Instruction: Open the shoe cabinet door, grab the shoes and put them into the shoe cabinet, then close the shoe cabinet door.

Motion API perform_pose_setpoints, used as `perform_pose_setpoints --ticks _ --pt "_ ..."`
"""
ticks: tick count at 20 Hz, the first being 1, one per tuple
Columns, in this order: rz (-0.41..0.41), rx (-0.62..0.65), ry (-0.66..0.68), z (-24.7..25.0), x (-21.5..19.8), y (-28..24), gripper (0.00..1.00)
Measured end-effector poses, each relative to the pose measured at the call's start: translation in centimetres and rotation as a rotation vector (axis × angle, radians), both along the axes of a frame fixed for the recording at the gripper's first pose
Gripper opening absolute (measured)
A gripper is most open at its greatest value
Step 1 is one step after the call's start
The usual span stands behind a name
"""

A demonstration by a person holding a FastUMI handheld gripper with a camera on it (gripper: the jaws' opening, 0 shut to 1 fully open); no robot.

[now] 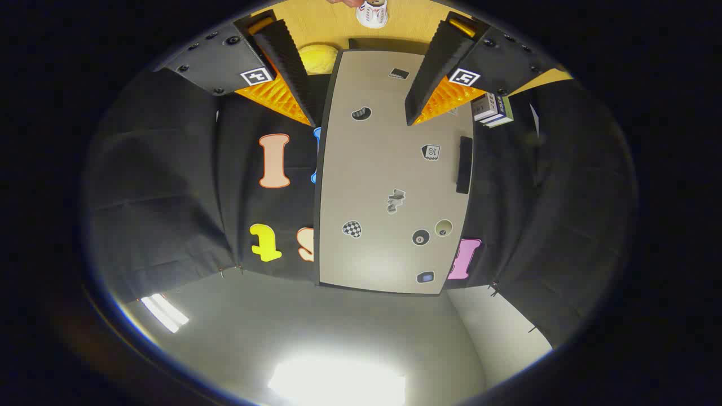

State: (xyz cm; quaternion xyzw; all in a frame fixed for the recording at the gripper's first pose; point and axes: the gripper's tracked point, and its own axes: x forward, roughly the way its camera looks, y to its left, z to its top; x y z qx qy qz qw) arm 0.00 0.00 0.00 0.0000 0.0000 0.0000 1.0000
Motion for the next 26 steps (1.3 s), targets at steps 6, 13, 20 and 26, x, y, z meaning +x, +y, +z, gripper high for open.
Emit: perform_pose_setpoints --ticks 6,13,20,26 --pt "-0.026 0.031 0.029 -0.5 0.4 -0.6 0.97" --pt "-0.042 0.054 0.068 -1.5 0.8 -0.7 0.97" --pt "-0.037 0.046 0.069 -0.9 1.2 -0.4 0.97" --pt "-0.003 0.033 0.069 0.1 3.0 1.4 0.97"
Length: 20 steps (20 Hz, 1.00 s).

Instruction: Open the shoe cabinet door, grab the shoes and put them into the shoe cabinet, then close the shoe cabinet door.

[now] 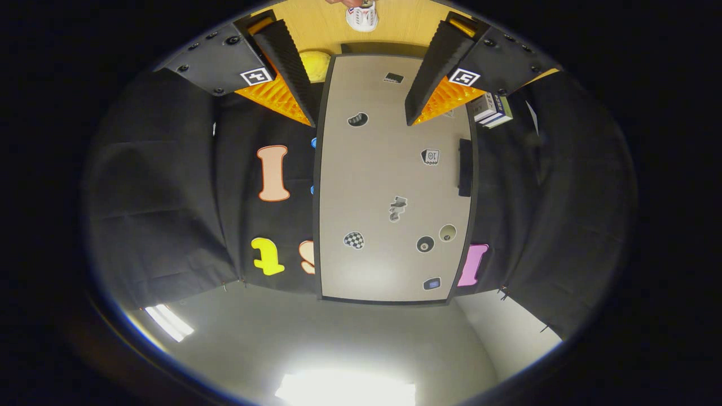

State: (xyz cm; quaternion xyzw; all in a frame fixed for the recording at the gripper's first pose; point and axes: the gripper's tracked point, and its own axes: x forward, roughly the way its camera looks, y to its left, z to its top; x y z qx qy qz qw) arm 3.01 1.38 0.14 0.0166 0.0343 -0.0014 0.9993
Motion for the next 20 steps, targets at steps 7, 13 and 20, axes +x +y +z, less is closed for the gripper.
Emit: perform_pose_setpoints --ticks 7,13,20 --pt "0.097 0.056 -0.02 3.2 5.6 4.9 0.97" --pt "0.225 0.091 -0.051 5.9 10.9 11.6 0.97" --pt "0.287 0.076 -0.083 6.5 16.3 17.4 0.97"
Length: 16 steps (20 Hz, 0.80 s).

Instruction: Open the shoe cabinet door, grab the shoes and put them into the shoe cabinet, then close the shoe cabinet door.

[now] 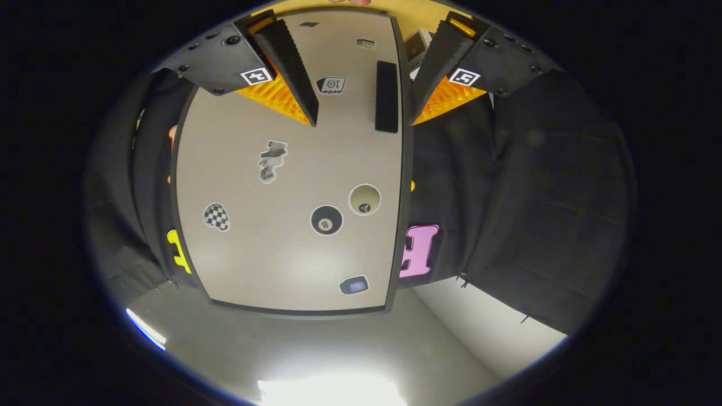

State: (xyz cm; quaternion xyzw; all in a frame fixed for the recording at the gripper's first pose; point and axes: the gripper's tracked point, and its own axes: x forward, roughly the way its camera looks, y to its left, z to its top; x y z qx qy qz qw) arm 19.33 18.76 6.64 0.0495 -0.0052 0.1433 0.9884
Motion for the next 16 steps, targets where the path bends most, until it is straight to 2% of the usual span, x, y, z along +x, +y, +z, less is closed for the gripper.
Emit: perform_pose_setpoints --ticks 4,10,14,16 --pt "-0.008 0.003 0.026 -1.6 2.8 1.5 0.97" --pt "-0.003 -0.029 0.149 -6.2 5.9 3.6 0.97" --pt "-0.006 -0.087 0.089 -6.2 5.8 4.8 0.97" --pt "-0.01 -0.086 0.138 -7.6 5.8 4.9 0.81"
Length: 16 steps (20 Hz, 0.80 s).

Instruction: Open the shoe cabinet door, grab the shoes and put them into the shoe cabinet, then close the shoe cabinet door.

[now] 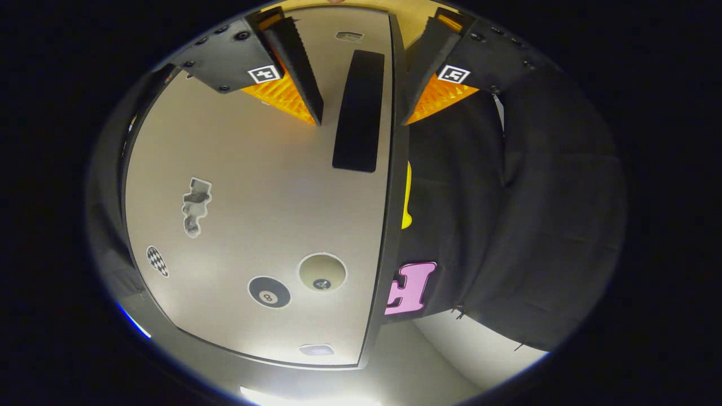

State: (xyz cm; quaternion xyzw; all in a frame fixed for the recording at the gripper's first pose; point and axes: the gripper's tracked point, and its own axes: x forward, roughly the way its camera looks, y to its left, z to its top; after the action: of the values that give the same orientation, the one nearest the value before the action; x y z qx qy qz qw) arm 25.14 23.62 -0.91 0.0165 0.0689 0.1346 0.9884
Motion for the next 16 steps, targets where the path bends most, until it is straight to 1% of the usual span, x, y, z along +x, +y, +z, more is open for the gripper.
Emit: perform_pose_setpoints --ticks 1,2,3,5,6,11,12,13,14,15,16 --pt "0.002 0.022 0.04 -0.8 0.0 0.1 0.73" --pt "-0.002 0.045 0.081 -1.5 -0.1 0.0 0.68" --pt "0.003 0.062 0.106 -1.8 -0.1 0.1 0.6" --pt "0.01 0.058 0.121 -2.1 -0.4 0.1 0.56" --pt "-0.002 0.055 0.124 -2.3 -0.2 0.2 0.55" --pt "-0.027 0.055 0.14 -2.1 -0.4 0.3 0.28" --pt "-0.026 0.061 0.147 -2.3 -0.2 0.4 0.28" --pt "-0.02 0.064 0.161 -2.2 -0.5 0.3 0.24" --pt "-0.018 0.071 0.165 -2.3 -0.5 0.3 0.24" --pt "-0.013 0.078 0.176 -2.3 -0.5 0.3 0.18" --pt "-0.006 0.086 0.189 -2.3 -0.8 0.3 0.17"
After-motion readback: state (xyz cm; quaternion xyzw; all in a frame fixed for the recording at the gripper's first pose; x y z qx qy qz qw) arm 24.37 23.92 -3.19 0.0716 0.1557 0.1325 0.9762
